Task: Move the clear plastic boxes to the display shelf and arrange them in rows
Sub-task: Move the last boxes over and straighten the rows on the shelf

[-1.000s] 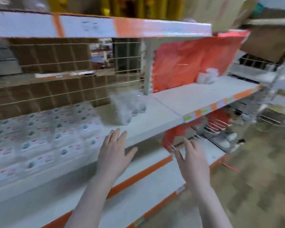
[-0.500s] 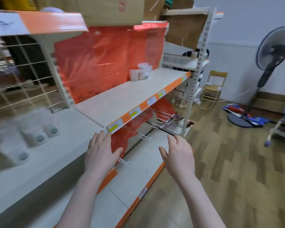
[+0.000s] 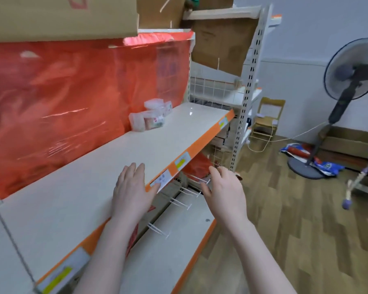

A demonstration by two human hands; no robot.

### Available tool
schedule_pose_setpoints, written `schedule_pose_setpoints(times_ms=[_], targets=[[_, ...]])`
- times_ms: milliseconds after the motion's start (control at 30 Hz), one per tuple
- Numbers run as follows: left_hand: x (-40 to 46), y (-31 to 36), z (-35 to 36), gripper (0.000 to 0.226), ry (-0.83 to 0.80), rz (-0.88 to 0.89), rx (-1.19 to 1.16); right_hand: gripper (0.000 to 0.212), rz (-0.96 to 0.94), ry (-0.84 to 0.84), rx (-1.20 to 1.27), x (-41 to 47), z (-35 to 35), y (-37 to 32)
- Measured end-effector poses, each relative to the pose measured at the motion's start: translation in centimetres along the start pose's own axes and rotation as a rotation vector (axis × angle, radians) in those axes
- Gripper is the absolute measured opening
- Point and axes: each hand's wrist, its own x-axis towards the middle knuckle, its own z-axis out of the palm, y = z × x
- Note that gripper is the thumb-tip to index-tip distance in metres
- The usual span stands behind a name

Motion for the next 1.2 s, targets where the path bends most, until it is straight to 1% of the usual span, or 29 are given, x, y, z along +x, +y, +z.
schedule_pose_setpoints(times_ms=[133, 300, 467, 567, 600, 700, 800, 1000, 1100, 1200], targets=[[5.2, 1.3, 1.9, 0.068, 0.017, -0.057, 0.001, 0.029, -0.054, 0.016, 0.072, 5.8, 3.1, 2.4], [11.5, 3.1, 5.8, 0.068, 0.066, -0.184, 0.025, 0.025, -0.159, -0.053, 0.139, 13.6, 9.2, 6.6], [17.9, 6.7, 10.3, 0.067, 0.188, -0.399, 0.004, 0.036, -0.352, -0.097, 0.253, 22.7, 15.6, 11.3], [20.3, 9.4, 11.6, 0.068, 0.180, -0.492, 0.015, 0.041, -0.451, -0.187, 0.293, 27.1, 18.0, 13.3], [21.0, 9.9, 11.6, 0.068, 0.199, -0.515, 0.022, 0.041, -0.482, -0.210, 0.308, 28.4, 18.7, 13.6], [22.4, 10.8, 11.2, 0.068, 0.260, -0.603, 0.045, 0.043, -0.550, -0.263, 0.373, 31.9, 20.7, 13.3], [22.9, 11.0, 11.1, 0.068, 0.273, -0.689, 0.072, 0.043, -0.609, -0.303, 0.422, 34.1, 22.2, 11.9], [23.8, 10.2, 10.8, 0.069, 0.286, -0.764, 0.082, 0.043, -0.689, -0.372, 0.460, 38.0, 24.1, 8.4], [24.5, 9.5, 10.4, 0.069, 0.303, -0.784, 0.090, 0.043, -0.767, -0.357, 0.530, 40.9, 24.9, 6.2], [25.2, 9.1, 10.0, 0.068, 0.318, -0.793, 0.079, 0.045, -0.865, -0.382, 0.486, 43.4, 25.5, 3.6]])
